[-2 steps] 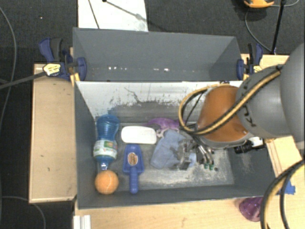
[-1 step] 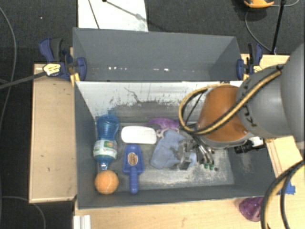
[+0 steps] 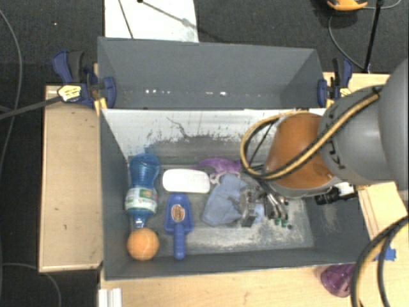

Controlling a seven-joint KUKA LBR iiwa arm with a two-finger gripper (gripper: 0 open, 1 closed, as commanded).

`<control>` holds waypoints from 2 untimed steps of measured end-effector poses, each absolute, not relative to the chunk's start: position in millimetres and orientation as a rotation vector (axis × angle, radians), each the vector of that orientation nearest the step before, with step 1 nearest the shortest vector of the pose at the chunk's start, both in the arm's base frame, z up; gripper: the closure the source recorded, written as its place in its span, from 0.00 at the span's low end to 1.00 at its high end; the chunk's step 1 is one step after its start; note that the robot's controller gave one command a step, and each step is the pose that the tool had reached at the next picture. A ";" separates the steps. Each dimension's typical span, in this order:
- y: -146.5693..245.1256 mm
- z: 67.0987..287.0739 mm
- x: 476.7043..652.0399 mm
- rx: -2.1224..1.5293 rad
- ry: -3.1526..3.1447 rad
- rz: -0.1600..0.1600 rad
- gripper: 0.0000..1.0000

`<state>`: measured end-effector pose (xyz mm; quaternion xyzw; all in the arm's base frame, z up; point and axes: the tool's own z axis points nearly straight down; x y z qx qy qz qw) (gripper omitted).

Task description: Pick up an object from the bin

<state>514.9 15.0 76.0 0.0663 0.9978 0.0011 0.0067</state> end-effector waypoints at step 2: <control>15.0 99.9 513.3 0.208 3.127 0.003 1.00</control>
Offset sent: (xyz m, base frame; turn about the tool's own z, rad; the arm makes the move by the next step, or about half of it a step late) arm -0.0001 0.0000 0.0236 0.0000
